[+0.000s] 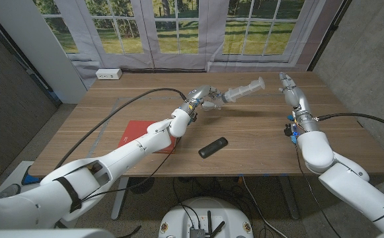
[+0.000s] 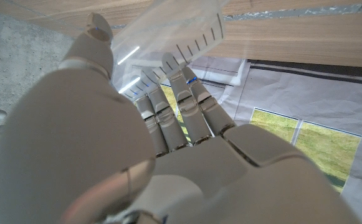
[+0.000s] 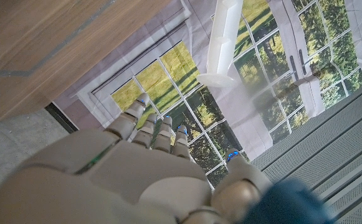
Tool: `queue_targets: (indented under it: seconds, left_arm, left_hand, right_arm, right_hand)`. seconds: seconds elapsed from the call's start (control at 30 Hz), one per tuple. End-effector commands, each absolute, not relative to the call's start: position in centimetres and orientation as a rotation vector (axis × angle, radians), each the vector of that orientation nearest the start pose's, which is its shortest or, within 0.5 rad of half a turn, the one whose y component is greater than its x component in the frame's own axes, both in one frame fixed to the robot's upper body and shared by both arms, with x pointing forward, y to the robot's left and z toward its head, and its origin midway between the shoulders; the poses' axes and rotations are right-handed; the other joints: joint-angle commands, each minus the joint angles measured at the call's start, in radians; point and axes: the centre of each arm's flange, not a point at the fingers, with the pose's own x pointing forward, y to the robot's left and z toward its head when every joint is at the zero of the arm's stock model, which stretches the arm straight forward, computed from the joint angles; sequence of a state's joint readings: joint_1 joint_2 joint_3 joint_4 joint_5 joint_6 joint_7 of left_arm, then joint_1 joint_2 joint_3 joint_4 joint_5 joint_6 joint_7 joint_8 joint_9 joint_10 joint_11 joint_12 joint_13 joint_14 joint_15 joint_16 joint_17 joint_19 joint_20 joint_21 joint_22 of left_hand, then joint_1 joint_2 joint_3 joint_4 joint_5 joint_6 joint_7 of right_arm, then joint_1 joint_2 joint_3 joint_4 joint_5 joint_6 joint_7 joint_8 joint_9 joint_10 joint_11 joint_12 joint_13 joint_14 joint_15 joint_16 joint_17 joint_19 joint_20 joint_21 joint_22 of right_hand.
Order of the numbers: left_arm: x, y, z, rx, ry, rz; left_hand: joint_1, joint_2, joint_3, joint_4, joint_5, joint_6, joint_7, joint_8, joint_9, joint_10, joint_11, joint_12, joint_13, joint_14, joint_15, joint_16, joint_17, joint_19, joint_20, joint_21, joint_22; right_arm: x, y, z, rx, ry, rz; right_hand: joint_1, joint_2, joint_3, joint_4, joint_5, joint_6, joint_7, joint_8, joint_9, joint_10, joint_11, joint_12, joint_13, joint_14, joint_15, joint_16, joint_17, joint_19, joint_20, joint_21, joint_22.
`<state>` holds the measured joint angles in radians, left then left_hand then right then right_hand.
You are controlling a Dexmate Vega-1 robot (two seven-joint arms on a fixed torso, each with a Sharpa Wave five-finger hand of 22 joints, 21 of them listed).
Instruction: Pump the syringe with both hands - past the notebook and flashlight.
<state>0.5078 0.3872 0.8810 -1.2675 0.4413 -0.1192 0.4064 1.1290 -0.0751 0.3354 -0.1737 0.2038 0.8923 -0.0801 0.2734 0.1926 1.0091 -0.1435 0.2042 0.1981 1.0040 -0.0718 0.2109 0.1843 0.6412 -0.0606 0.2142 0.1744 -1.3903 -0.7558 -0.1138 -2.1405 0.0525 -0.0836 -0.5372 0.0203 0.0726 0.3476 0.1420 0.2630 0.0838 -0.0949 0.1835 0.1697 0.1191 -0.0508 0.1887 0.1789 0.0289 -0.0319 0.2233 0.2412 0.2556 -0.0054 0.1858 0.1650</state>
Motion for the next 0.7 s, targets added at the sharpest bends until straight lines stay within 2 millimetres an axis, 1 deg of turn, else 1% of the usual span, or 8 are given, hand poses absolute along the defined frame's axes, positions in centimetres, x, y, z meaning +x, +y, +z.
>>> queue_targets:
  seconds: [0.03,0.17,0.27,0.33,0.53,0.6,0.63,0.7]
  left_arm:
    - [64.6,6.0,2.2,1.060,-0.974,-0.090]
    - [64.6,5.9,2.1,1.058,-0.977,-0.094]
    - [64.6,5.9,2.1,1.058,-0.979,-0.092]
    - [64.6,5.9,2.1,1.060,-0.979,-0.092]
    - [64.6,5.9,2.1,1.063,-0.979,-0.091]
    - [64.5,5.9,2.1,1.061,-0.980,-0.090]
    - [64.5,5.9,2.1,1.062,-0.981,-0.091]
    - [64.5,5.9,2.1,1.062,-0.983,-0.094]
  left_hand:
    - [0.077,0.142,0.000,0.005,0.006,0.137,0.004,0.004,0.004,0.063,-0.057,0.000,0.002,0.087,-0.172,0.000,0.003,0.002,-0.144,-0.002,0.006]
    - [0.077,0.143,0.000,0.005,0.005,0.135,0.003,0.002,0.004,0.063,-0.057,0.000,0.002,0.086,-0.172,-0.001,0.003,0.002,-0.144,-0.002,0.006]
    - [0.078,0.144,-0.001,0.005,0.005,0.134,0.004,0.001,0.004,0.062,-0.057,0.000,0.002,0.086,-0.172,-0.001,0.003,0.002,-0.145,-0.002,0.006]
    - [0.078,0.145,-0.001,0.005,0.005,0.134,0.004,0.001,0.005,0.063,-0.057,0.000,0.002,0.086,-0.172,-0.001,0.003,0.002,-0.145,-0.002,0.006]
    - [0.078,0.146,-0.001,0.005,0.005,0.133,0.005,0.000,0.005,0.062,-0.057,-0.001,0.002,0.086,-0.172,-0.002,0.003,0.001,-0.145,-0.003,0.006]
    - [0.078,0.146,-0.001,0.005,0.005,0.134,0.004,0.000,0.005,0.063,-0.057,-0.001,0.002,0.086,-0.172,-0.002,0.003,0.001,-0.145,-0.003,0.006]
    - [0.078,0.147,-0.001,0.005,0.005,0.133,0.003,-0.001,0.005,0.063,-0.057,-0.001,0.002,0.086,-0.172,-0.002,0.003,0.001,-0.145,-0.003,0.006]
    - [0.078,0.147,-0.002,0.005,0.005,0.133,0.003,-0.002,0.005,0.063,-0.057,-0.001,0.002,0.085,-0.172,-0.003,0.004,0.001,-0.145,-0.003,0.006]
  right_arm:
    - [45.0,-28.5,-1.5,-0.612,-0.743,-0.337]
    - [44.9,-28.2,-1.5,-0.646,-0.738,-0.343]
    - [45.0,-27.6,-1.6,-0.656,-0.739,-0.339]
    - [45.1,-27.2,-1.8,-0.669,-0.739,-0.338]
    - [45.3,-26.4,-2.0,-0.700,-0.739,-0.325]
    - [45.3,-26.2,-2.1,-0.712,-0.740,-0.327]
    - [45.3,-26.1,-2.1,-0.710,-0.738,-0.331]
    - [45.3,-26.0,-2.2,-0.714,-0.735,-0.330]
  right_hand:
    - [0.006,0.025,0.003,-0.009,0.002,-0.004,-0.014,0.000,0.005,-0.011,-0.012,-0.003,0.005,-0.015,-0.022,-0.006,0.001,-0.015,-0.004,-0.004,0.003]
    - [0.007,0.024,0.004,-0.011,0.001,-0.007,-0.011,-0.001,0.004,-0.019,-0.022,-0.005,0.004,-0.029,-0.027,-0.013,0.000,-0.028,-0.010,-0.007,0.003]
    - [0.007,0.021,0.004,-0.013,0.000,-0.020,0.012,-0.004,0.004,-0.023,-0.035,-0.006,0.002,-0.038,-0.042,-0.016,-0.003,-0.048,-0.031,-0.010,0.003]
    - [0.007,0.021,0.004,-0.014,0.000,-0.020,0.020,-0.004,0.004,-0.027,-0.041,-0.008,0.002,-0.040,-0.047,-0.017,-0.003,-0.053,-0.035,-0.010,0.003]
    - [0.007,0.019,0.004,-0.015,-0.001,-0.016,0.028,-0.002,0.004,-0.026,-0.042,-0.007,0.001,-0.041,-0.049,-0.017,-0.005,-0.066,-0.044,-0.013,0.003]
    - [0.006,0.018,0.003,-0.015,-0.001,-0.015,0.028,-0.001,0.004,-0.021,-0.046,-0.005,0.000,-0.044,-0.049,-0.018,-0.006,-0.081,-0.033,-0.015,0.003]
    - [0.005,0.018,0.002,-0.015,-0.002,-0.014,0.027,0.000,0.003,-0.016,-0.050,-0.003,0.000,-0.049,-0.052,-0.020,-0.007,-0.090,-0.022,-0.015,0.003]
    - [0.005,0.016,0.002,-0.015,-0.003,-0.013,0.027,0.000,0.003,-0.014,-0.052,-0.003,0.000,-0.055,-0.050,-0.022,-0.008,-0.100,-0.015,-0.016,0.003]
